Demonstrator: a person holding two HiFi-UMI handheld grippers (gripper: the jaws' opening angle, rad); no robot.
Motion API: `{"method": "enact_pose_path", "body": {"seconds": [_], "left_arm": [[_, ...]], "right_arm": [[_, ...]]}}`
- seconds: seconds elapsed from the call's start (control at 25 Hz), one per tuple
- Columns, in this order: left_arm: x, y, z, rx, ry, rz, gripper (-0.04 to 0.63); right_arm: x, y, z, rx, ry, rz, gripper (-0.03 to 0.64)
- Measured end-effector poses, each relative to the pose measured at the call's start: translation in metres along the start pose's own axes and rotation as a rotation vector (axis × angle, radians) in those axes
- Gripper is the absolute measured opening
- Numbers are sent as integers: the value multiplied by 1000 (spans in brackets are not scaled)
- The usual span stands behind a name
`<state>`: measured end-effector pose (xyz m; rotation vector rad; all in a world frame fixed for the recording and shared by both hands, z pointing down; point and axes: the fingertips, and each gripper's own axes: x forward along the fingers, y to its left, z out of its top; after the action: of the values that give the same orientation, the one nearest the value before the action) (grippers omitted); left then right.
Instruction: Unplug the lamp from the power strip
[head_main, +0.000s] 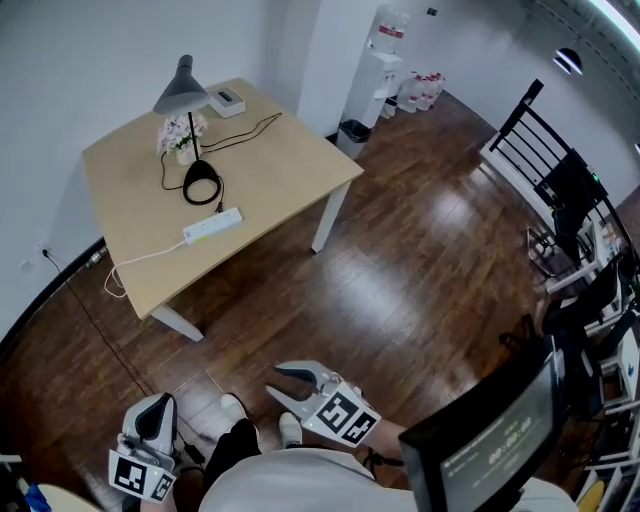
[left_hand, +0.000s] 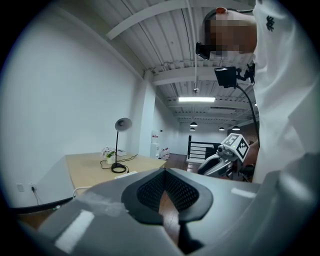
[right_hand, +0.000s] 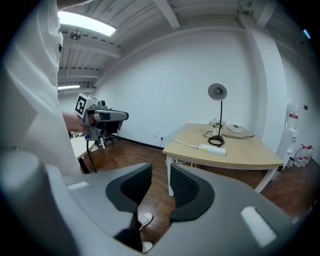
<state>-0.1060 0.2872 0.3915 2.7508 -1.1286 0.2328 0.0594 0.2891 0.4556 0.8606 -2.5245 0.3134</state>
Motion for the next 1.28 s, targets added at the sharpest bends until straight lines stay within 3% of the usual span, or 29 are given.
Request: {"method": "enact_pose_path", "body": {"seconds": [0.4,0.92,1.28], "left_arm": [[-24,-33,-4,-21,17,-109,5],[-40,-37,2,11,3,-184,21],[-46,-29,-4,5,8,-188,21]], "right_arm": [[-36,29,15,15,-72,-99,118],[-35,62,48,-5,-129,-101,118],[-28,68,60,-20,-151,-101,115]]}}
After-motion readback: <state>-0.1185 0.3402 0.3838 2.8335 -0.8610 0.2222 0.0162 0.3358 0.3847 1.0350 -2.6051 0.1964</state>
